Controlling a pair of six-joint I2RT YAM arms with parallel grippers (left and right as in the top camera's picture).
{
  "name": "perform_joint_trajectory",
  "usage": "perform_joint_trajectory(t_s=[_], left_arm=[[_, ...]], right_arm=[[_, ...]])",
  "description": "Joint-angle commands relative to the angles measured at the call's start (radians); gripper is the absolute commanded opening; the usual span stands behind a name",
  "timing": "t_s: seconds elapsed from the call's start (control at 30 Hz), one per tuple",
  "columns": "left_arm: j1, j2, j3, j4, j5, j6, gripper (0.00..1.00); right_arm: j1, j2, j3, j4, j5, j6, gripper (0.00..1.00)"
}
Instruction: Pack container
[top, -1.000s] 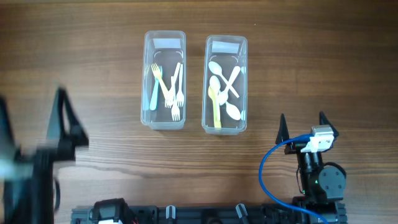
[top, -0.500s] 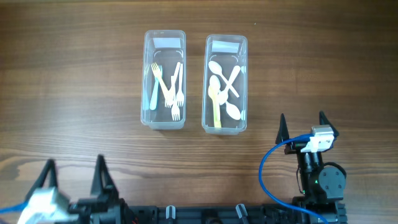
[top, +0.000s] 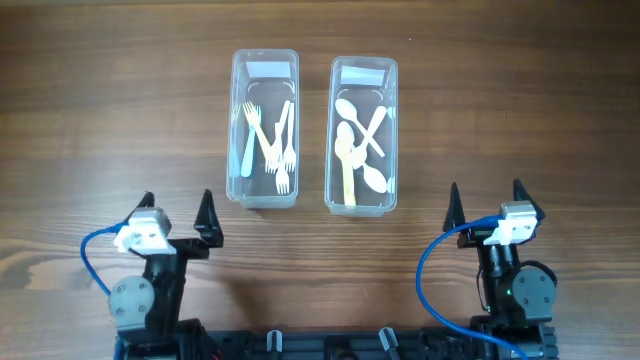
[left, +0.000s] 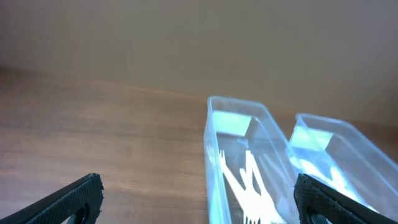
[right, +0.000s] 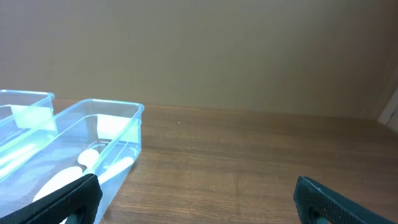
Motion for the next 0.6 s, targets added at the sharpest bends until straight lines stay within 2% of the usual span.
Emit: perform_joint_trajectory(t_s=[0.0, 0.2, 0.33, 0.57], left_arm=[[-0.006, -0.010, -0.057, 0.019, -0.018, 0.009, 1.00], [-0.006, -0.010, -0.100, 0.047, -0.067, 0.014, 1.00], [-0.006, -0.010, -0.105, 0.061, -0.046, 0.154, 1.00], [-0.006, -0.010, -0.105, 0.061, -0.043, 0.188, 1.00]], right_arm=[[0.003, -0.009, -0.002, 0.003, -0.009, -0.013, 1.00], [0.003, -0.009, -0.002, 0.003, -0.010, -0.014, 1.00], [0.003, -0.003, -0.002, 0.003, -0.010, -0.013, 1.00], [0.003, -0.003, -0.002, 0.003, -0.009, -0.014, 1.00]])
